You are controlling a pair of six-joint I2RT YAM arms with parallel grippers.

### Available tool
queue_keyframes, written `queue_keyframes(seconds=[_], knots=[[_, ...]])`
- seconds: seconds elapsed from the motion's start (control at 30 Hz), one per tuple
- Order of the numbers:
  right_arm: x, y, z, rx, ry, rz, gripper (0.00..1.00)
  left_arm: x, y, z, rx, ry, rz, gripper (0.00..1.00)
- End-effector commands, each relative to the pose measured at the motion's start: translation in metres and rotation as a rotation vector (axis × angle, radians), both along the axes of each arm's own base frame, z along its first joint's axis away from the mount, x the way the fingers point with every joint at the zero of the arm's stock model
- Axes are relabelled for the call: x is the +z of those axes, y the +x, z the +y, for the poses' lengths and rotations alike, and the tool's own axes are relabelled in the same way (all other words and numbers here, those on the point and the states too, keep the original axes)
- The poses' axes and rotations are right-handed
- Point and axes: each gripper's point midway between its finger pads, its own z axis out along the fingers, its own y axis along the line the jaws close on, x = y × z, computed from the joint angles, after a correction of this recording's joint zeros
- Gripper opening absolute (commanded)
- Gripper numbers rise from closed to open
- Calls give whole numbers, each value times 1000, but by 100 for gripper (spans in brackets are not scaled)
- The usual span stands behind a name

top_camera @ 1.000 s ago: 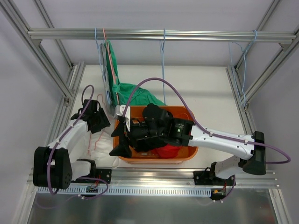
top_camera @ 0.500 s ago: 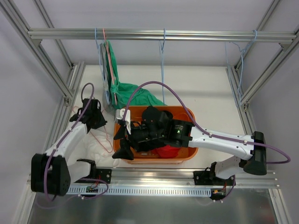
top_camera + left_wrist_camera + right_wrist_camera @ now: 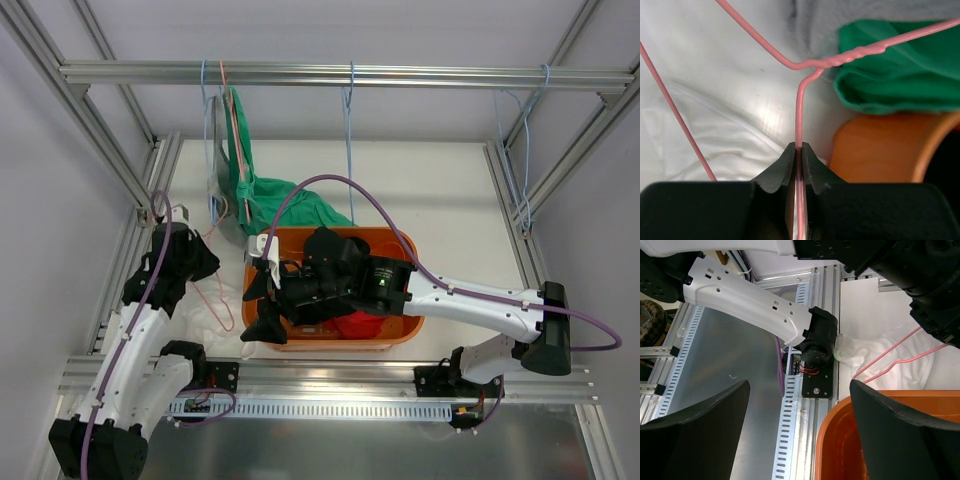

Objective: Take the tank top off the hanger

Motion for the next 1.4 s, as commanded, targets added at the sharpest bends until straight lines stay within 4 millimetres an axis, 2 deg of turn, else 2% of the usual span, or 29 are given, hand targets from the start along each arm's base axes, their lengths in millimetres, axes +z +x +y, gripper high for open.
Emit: queue_keyframes(seconds=[0.0, 0.07, 0.1, 0.2, 0.23, 0.43, 0.63, 0.93, 1.13, 1.23, 1.33, 1.37], knots=[[31, -5, -4, 23, 84, -36, 86, 15, -17, -27, -158, -88, -28, 0], [33, -4, -4, 17, 88, -40, 86, 16, -26, -41, -229, -142, -32, 0], [34, -4, -4, 18, 92, -45, 86, 16, -34, -57, -300, -201, -19, 0], [35, -4, -3, 18, 93, -45, 86, 33, -49, -84, -442, -298, -28, 0], [35, -4, -3, 18, 93, -44, 86, 36, -52, -87, -471, -307, -30, 0], [37, -4, -7, 14, 99, -49, 86, 50, -66, -77, -435, -272, -62, 0], [38, -2, -9, 2, 102, -56, 86, 76, -88, -80, -459, -303, -170, 0], [51, -3, -14, 3, 130, -55, 87, 108, -121, -67, -411, -292, -336, 0], [53, -2, -15, 1, 132, -53, 87, 120, -140, -73, -470, -322, -379, 0], [53, 0, -14, -4, 130, -51, 87, 136, -149, -74, -483, -331, -433, 0], [53, 1, -13, -5, 130, -52, 88, 162, -153, -69, -465, -317, -495, 0], [55, 1, -13, -6, 130, -52, 87, 177, -151, -63, -426, -298, -530, 0]])
